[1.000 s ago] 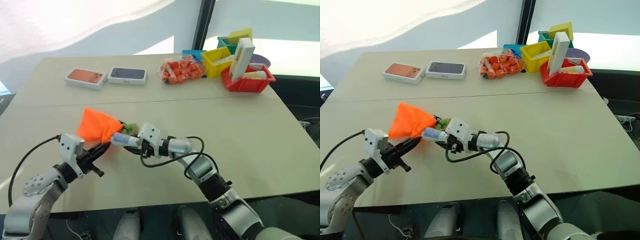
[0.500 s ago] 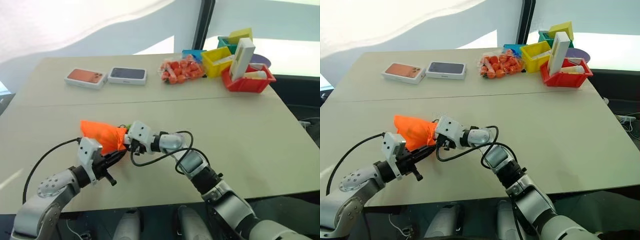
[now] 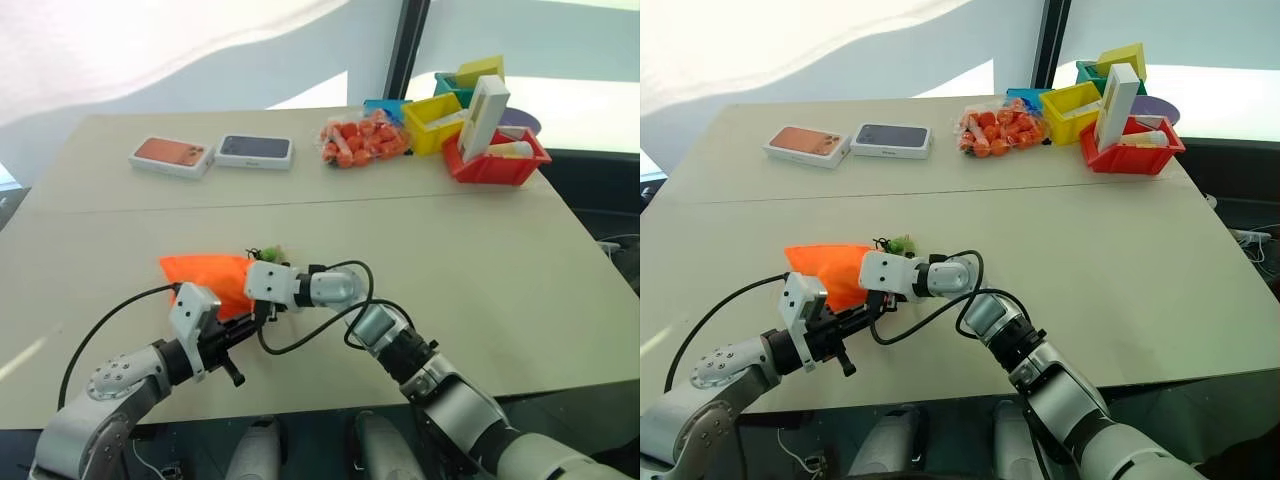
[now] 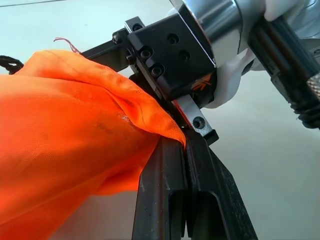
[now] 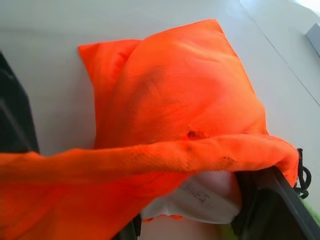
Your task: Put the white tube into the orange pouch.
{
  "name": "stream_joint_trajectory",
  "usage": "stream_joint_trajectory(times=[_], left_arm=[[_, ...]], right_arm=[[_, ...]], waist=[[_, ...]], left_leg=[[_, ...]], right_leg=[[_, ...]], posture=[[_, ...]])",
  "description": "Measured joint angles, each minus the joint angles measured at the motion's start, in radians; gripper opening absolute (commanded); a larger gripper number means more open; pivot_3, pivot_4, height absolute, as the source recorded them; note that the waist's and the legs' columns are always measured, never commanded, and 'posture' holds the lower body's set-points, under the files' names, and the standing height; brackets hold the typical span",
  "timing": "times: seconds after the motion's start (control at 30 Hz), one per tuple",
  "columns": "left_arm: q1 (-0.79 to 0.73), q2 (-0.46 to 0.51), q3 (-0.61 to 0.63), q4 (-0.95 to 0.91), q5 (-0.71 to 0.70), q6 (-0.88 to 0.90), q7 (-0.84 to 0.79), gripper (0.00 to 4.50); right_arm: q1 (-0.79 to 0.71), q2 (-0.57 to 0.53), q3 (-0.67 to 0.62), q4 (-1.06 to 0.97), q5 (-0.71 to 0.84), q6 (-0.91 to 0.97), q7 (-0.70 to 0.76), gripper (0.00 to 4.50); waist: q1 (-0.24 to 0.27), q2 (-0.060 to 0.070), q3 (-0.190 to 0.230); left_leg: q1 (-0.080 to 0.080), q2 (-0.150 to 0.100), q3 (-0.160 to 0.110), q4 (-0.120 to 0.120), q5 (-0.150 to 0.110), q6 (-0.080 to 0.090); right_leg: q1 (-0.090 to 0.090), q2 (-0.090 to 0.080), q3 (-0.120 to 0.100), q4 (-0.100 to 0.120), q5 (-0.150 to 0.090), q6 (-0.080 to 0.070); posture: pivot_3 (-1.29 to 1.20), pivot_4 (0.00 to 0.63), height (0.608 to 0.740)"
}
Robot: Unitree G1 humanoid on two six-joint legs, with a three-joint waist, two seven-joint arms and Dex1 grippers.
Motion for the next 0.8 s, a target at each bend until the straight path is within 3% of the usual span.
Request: stream_joint_trajectory(times=[0.2, 0.53, 0.8], left_arm=[[0.043, 0.015, 0.013, -0.015, -0.026, 0.001, -0.041, 0.0], [0.137, 0.075, 0.174, 0.068, -0.036, -0.023, -0.084, 0.0], [0.174, 0.125, 0.318, 0.227, -0.014, -0.073, -0.147, 0.0]], right_arm=[[0.013, -0.009, -0.031, -0.026, 0.029, 0.033, 0.065, 4.45], [0.114, -0.167, -0.121, -0.365, 0.287, 0.264, 0.281, 4.45], [0.146, -0.202, -0.168, -0.37, 0.299, 0.326, 0.171, 4.45]], waist=[[0.0, 0.0, 0.0], [0.0, 0.0, 0.0], [-0.001, 0.0, 0.0]], left_leg=[[0.0, 0.0, 0.0, 0.0, 0.0, 0.0], [0.0, 0.002, 0.0, -0.001, 0.0, 0.0], [-0.001, 0.003, 0.0, -0.002, 0.0, 0.0]], right_leg=[[0.0, 0.0, 0.0, 0.0, 0.0, 0.0], [0.0, -0.001, 0.0, -0.001, -0.001, -0.002], [-0.002, -0.001, 0.0, -0.001, -0.002, -0.004]], posture=[[0.0, 0.15, 0.74], [0.0, 0.15, 0.74], [0.0, 0.15, 0.74]])
